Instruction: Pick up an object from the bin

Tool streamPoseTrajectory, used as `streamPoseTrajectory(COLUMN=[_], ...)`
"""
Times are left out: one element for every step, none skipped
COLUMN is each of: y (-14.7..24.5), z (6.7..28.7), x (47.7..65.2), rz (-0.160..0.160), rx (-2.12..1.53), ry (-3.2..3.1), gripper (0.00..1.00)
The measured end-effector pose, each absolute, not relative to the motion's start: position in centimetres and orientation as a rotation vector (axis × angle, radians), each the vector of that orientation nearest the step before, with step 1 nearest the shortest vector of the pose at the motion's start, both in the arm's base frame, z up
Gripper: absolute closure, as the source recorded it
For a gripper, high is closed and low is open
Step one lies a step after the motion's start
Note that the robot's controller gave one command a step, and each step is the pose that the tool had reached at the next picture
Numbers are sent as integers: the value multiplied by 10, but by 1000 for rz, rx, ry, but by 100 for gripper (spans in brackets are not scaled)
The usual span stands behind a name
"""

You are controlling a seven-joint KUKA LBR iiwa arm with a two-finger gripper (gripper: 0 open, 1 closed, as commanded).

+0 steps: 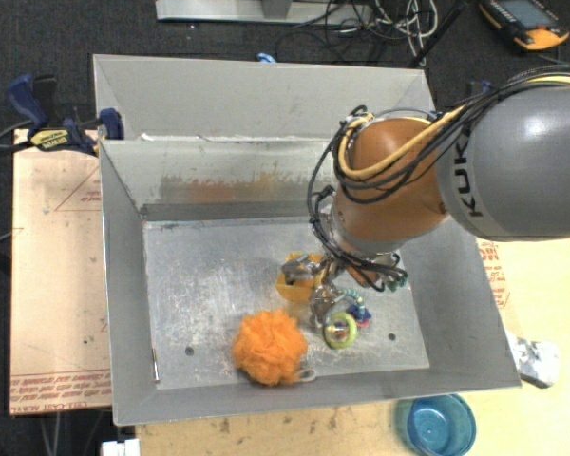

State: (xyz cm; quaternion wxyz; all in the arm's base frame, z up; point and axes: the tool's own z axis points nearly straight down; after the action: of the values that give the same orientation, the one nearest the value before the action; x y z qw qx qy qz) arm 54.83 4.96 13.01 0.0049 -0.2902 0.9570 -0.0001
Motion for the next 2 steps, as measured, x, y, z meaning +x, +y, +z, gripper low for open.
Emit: streamPoseTrajectory(y=[50,50], z=[132,153], x=[546,549], rz=[5,1], rx=[-908,-924], ry=[3013,2997], gripper=[100,100])
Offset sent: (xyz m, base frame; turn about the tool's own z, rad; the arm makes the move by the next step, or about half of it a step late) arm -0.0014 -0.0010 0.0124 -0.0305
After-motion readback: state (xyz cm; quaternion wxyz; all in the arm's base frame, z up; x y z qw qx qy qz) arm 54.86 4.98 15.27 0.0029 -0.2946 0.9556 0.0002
